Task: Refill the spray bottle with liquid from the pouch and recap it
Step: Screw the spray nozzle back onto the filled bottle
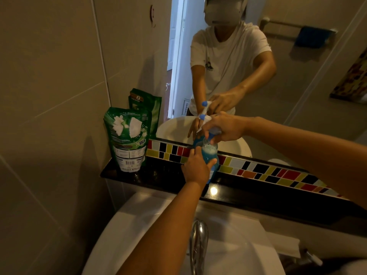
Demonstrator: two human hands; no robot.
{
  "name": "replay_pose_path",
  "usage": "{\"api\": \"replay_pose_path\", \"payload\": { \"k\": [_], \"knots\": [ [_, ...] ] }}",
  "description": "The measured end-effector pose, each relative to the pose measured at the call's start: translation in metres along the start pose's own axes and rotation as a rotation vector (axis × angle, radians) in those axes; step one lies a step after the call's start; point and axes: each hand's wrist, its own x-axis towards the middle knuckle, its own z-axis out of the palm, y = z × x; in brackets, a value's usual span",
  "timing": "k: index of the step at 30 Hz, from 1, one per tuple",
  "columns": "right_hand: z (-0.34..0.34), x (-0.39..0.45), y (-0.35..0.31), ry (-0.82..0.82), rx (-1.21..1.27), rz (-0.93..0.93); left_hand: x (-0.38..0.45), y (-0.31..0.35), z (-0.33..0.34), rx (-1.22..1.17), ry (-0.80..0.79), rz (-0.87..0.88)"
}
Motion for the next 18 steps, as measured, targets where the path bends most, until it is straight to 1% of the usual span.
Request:
{"api": "replay_pose_path", "payload": {
  "k": [8,11,18],
  "knots": [
    [-0.0014,-0.0031,-0.007,-0.008,-0.029,-0.005,-0.0011,0.0008,-0.001,0.001,-0.014,-0.001],
    [-0.0029,-0.0044,-0.0076,-0.048,-0.038,0.004,-0.0011,0.0005,-0.0007,-0.002,-0.007,0.008],
    [-0.0019,-0.0027,-0.0067,0.006,-0.013,0.047,-0.0009,0.0002,0.0005,0.0,-0.001,0.007]
  ]
}}
